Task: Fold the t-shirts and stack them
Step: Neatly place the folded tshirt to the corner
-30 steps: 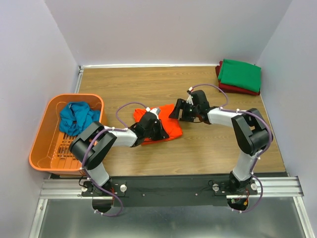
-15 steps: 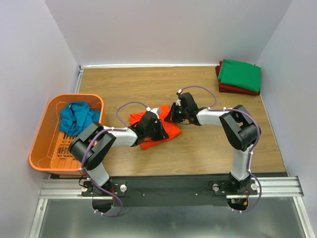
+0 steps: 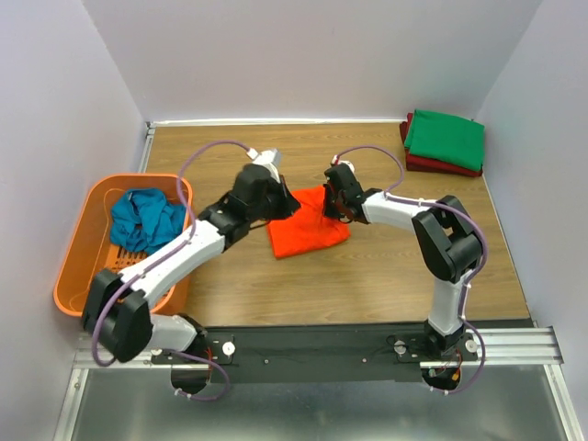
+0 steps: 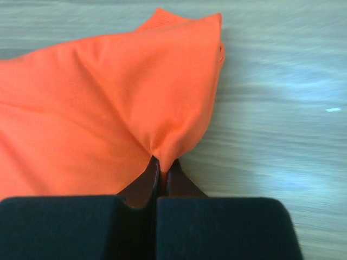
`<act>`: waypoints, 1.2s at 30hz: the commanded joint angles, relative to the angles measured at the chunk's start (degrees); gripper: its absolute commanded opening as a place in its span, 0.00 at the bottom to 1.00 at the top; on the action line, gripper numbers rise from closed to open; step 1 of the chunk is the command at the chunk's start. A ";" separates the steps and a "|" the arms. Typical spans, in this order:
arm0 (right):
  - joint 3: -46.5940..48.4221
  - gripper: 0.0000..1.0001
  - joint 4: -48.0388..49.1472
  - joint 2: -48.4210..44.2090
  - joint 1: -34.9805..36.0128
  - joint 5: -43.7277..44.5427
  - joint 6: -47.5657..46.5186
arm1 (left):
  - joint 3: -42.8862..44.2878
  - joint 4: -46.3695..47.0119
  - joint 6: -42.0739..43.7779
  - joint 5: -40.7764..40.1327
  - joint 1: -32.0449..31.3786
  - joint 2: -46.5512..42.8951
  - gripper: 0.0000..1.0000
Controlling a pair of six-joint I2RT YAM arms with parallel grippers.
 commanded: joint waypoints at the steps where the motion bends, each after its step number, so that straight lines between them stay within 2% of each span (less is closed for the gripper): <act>1: 3.63 0.01 -7.02 0.51 -0.99 10.24 -7.94 | 3.81 -9.75 5.97 -3.15 3.92 -5.43 0.00; 6: 8.56 0.01 -8.43 0.77 -4.59 17.35 -15.95 | 4.52 -13.27 10.36 -3.15 8.40 -10.63 0.00; 12: 18.57 0.01 -10.54 3.32 -11.89 17.80 -24.49 | 1.62 -13.46 13.80 -4.47 9.90 -13.36 0.00; 15: 23.23 0.01 -11.15 4.90 -14.96 17.98 -27.83 | 0.30 -11.35 15.29 -5.51 10.08 -12.48 0.00; 19: 34.10 0.01 -12.73 9.81 -18.39 18.95 -34.32 | 0.56 -10.12 17.48 -7.54 10.43 -8.71 0.00; 24: 45.37 0.01 -15.37 18.16 -22.26 20.70 -39.16 | -0.49 -7.57 18.81 -7.63 11.04 -4.40 0.00; 26: 50.80 0.01 -16.51 20.97 -22.88 21.32 -40.31 | -0.58 -7.48 18.98 -6.23 11.48 -3.44 0.00; 36: 64.18 0.01 -17.04 26.52 -24.02 23.16 -47.43 | -1.81 -7.74 20.48 -5.43 11.75 -2.11 0.00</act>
